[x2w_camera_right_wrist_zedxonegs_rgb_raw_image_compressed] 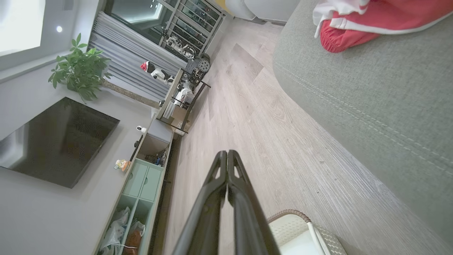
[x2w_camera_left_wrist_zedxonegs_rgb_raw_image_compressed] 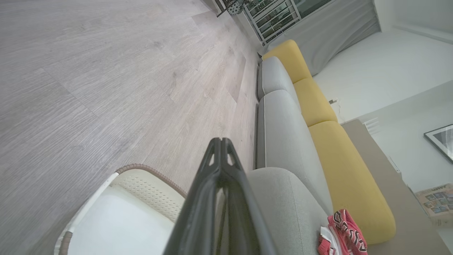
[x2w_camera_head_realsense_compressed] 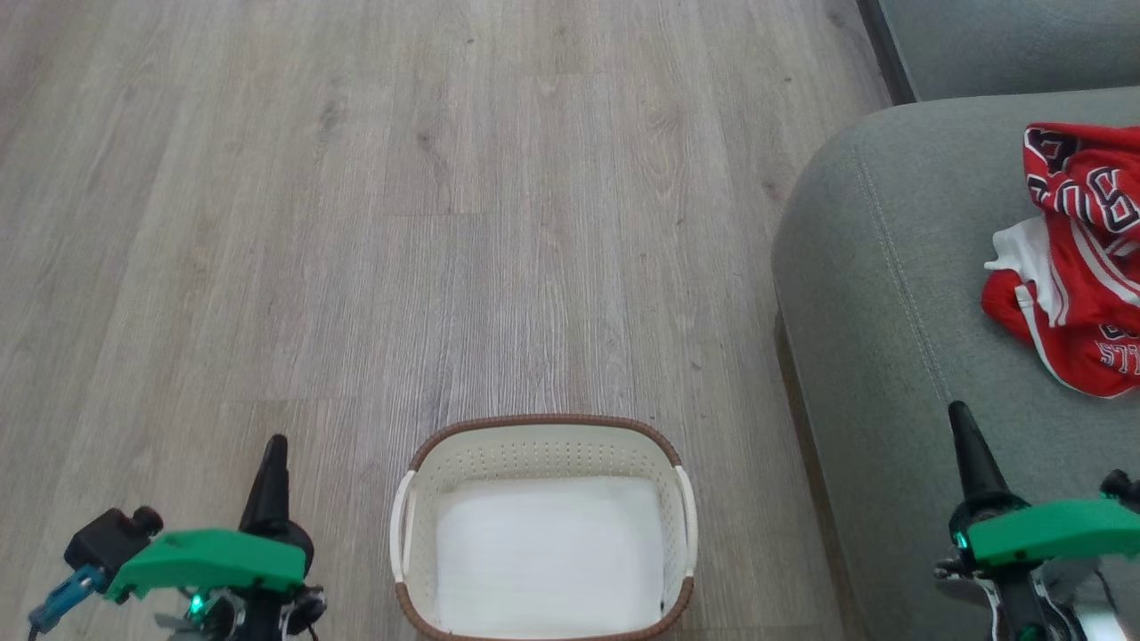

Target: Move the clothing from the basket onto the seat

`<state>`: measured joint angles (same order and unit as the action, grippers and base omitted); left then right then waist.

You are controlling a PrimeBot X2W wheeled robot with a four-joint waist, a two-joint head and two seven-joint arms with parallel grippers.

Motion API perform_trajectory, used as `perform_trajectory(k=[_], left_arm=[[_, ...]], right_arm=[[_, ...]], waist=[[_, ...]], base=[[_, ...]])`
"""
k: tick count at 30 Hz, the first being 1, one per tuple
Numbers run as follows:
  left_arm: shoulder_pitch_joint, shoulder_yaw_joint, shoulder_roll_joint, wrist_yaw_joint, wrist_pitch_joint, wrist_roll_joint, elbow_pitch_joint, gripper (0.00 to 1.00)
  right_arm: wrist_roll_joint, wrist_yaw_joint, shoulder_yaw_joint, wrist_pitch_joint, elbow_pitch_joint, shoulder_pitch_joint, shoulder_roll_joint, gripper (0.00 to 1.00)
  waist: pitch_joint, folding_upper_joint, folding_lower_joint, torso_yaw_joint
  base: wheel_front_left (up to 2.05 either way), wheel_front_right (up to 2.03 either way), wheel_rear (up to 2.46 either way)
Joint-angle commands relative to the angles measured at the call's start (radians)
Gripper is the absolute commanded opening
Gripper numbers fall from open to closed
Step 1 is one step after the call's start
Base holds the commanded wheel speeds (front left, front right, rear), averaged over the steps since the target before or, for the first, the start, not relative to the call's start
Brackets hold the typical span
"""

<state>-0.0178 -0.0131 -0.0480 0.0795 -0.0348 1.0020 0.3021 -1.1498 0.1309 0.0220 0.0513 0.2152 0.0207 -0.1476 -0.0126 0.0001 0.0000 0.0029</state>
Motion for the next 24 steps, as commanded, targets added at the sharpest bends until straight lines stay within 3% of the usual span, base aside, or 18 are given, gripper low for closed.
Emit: perform_trajectory(k=[1, 24], left_arm=[[-0.052, 0.036, -0.003, 0.006, 0.008, 0.034, -0.035, 0.0], [-0.07, 0.079, -0.003, 0.027, 0.074, 0.303, -0.045, 0.0]], right_arm=[[-0.03, 0.0, -0.002, -0.012, -0.028, -0.059, 0.002, 0.0], [-0.236, 0.0, 0.037, -0.079, -0.001, -0.091, 0.043, 0.0]], waist=[[0.0, -0.0001, 0.0, 0.0], [0.005, -0.0001, 0.0, -0.001]], base=[[0.0, 0.0, 0.0], [0.0, 0.0, 0.0]])
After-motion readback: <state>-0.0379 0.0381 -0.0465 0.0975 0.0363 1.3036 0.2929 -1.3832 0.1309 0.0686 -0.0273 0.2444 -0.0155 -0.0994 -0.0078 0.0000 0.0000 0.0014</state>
